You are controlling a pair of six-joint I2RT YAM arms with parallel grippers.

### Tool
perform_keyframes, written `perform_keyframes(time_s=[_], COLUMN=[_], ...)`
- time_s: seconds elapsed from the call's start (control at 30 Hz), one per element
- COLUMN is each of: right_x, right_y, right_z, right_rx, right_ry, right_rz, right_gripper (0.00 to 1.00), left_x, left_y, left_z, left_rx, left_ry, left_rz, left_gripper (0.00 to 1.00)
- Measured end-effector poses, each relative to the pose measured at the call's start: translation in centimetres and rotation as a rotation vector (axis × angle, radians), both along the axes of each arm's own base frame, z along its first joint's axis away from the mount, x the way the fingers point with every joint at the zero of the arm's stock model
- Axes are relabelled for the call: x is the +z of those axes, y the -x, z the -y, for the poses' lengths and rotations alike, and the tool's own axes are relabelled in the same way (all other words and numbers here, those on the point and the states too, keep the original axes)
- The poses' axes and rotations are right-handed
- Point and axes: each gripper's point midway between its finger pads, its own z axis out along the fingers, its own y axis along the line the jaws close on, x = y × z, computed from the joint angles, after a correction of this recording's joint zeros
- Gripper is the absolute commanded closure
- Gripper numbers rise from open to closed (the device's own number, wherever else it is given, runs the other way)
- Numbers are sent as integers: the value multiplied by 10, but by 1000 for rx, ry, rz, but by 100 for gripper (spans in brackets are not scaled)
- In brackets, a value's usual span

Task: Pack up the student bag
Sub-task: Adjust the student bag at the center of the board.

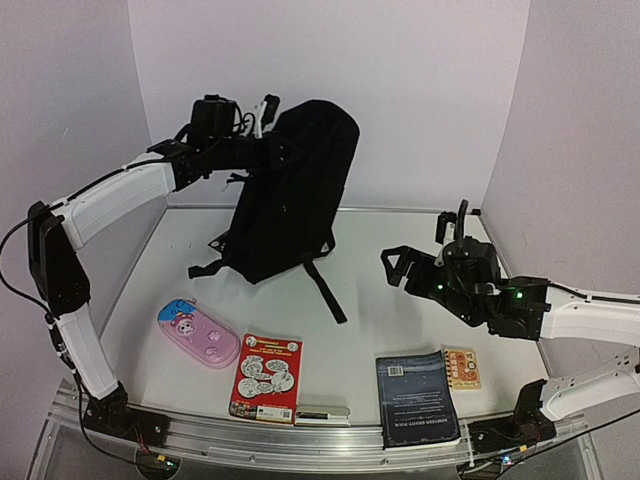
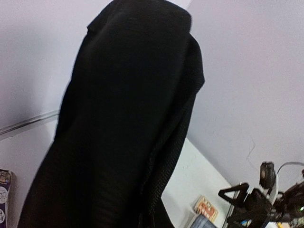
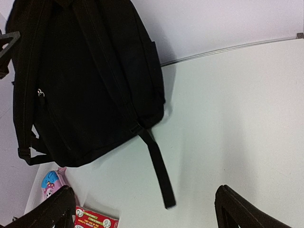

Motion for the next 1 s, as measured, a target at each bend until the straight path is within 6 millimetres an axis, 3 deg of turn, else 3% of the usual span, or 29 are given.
perform_keyframes(time_s=[0.2, 0.33, 0.5, 0.67, 0.8, 0.9, 1.0], right_x=[1, -2, -4, 2, -6, -14, -27], right_y=[-3, -3, 1, 7, 12, 13, 11], right_z=[7, 17, 39, 61, 72, 71, 59], right_rx=[-65, -124, -218, -277, -302, -291, -237], right_ry=[-51, -92, -142, -194, -186, -141, -50], right_rz=[-9, -25, -39, -26, -36, -50, -80], right_gripper=[2, 2, 2, 2, 2, 2, 4], left_x=[-43, -80, -124, -156, -177, -178, -178], left_y=[64, 108, 142, 163, 185, 192, 183], left_z=[66, 96, 114, 108, 86, 65, 43], left_rx=[-131, -226, -321, -368, -366, -306, -170], left_ry=[-139, -207, -242, -224, -214, -208, -202], left_rz=[15, -10, -116, -257, -370, -415, -454], left_gripper=[98, 72, 49, 37, 29, 25, 24])
